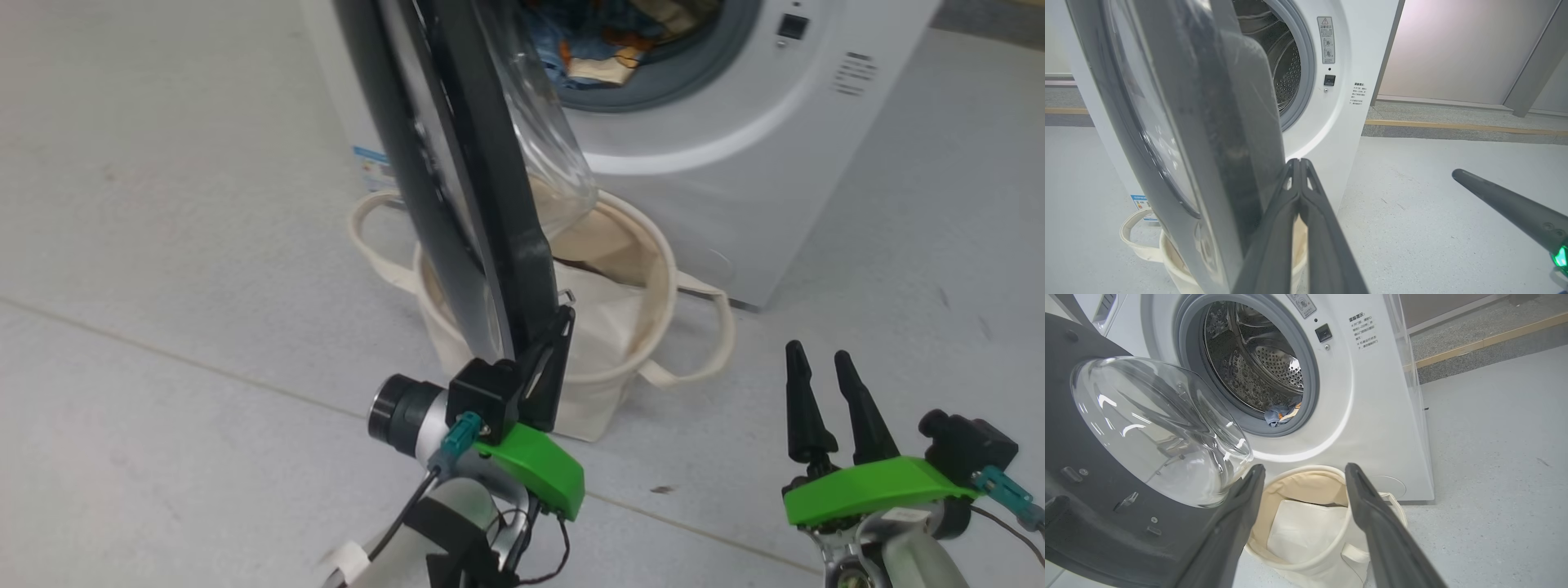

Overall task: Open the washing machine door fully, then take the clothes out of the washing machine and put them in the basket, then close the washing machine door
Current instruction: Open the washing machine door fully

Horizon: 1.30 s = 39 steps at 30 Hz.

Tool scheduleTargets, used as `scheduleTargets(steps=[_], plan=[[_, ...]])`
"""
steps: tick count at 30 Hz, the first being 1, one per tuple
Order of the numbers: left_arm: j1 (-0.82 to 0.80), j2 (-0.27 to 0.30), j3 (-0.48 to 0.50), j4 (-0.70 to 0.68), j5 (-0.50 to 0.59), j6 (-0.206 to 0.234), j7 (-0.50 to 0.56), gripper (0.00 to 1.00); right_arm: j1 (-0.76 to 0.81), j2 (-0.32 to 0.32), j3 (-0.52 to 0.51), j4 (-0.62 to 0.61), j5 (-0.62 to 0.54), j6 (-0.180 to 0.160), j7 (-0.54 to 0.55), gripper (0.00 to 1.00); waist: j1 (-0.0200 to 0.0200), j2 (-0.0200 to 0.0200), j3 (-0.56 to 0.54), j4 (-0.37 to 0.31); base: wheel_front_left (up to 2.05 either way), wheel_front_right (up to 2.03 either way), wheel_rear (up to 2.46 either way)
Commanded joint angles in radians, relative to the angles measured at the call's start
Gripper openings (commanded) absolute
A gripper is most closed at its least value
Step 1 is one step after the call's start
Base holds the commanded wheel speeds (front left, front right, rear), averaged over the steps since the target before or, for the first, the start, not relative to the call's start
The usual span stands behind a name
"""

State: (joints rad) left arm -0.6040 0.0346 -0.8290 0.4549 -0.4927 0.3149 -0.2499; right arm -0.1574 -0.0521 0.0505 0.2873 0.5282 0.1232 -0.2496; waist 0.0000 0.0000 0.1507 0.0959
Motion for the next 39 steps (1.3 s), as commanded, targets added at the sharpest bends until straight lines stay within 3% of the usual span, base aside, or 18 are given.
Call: scheduleTargets(steps=[1, 19, 30, 39], plan=[[-0.013, 0.016, 0.034, -0.031, 0.003, 0.003, -0.012, 0.00, -0.016, 0.002, 0.022, -0.028, -0.007, 0.008, -0.012, 1.00, 0.0000, 0.0000, -0.003, 0.031, 0.00, 0.00, 0.00], [0.027, 0.016, 0.010, -0.085, -0.004, 0.016, -0.012, 0.00, -0.011, 0.002, 0.034, -0.022, -0.011, 0.008, -0.012, 1.00, 0.0000, 0.0000, -0.038, 0.233, 0.00, 0.00, 0.00], [0.026, 0.016, 0.008, -0.082, -0.006, 0.006, -0.012, 0.00, -0.006, 0.002, 0.039, -0.018, -0.005, 0.008, -0.012, 1.00, 0.0000, 0.0000, -0.039, 0.257, 0.00, 0.00, 0.00], [-0.003, 0.016, -0.049, -0.126, -0.018, -0.017, -0.012, 0.00, -0.021, 0.002, 0.044, -0.016, -0.003, 0.008, -0.012, 1.00, 0.0000, 0.0000, -0.018, 0.233, 0.00, 0.00, 0.00]])
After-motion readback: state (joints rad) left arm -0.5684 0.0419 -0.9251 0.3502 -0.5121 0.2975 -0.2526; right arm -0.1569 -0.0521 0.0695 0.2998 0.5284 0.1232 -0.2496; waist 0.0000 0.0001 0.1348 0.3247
